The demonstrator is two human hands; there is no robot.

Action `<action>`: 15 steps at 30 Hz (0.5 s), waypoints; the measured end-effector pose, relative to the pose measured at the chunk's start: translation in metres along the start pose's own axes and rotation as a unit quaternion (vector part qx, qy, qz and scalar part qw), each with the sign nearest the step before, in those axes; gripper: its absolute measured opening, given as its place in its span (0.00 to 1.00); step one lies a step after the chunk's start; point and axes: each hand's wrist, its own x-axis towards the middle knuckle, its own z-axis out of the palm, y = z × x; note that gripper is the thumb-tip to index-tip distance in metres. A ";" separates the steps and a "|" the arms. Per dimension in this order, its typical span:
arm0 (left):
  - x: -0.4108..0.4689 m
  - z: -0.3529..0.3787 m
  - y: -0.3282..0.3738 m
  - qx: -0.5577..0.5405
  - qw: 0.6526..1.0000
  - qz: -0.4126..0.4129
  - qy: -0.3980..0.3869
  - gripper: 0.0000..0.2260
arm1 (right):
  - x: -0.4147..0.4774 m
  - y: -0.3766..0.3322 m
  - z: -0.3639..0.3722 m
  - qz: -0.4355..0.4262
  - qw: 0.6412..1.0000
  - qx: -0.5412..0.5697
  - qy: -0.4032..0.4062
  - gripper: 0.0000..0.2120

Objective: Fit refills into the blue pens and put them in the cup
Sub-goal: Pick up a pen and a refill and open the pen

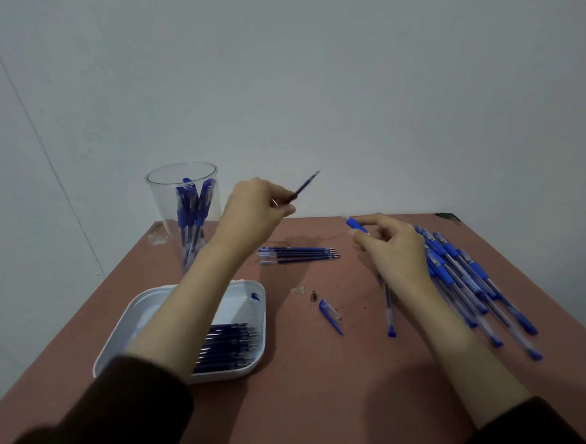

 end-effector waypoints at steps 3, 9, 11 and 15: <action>0.030 0.014 -0.005 0.082 0.992 0.005 -0.099 0.10 | 0.002 0.002 -0.001 0.011 1.000 0.004 0.019 0.07; 0.049 0.054 -0.018 0.170 0.969 0.031 -0.178 0.10 | 0.000 0.001 0.002 -0.003 1.000 0.001 0.021 0.07; 0.048 0.063 -0.024 0.181 0.960 0.034 -0.213 0.11 | 0.001 0.001 0.002 -0.001 1.000 0.001 0.014 0.06; 0.044 0.068 -0.036 0.168 0.956 0.034 -0.239 0.12 | 0.001 0.004 0.004 0.006 1.000 -0.006 0.006 0.05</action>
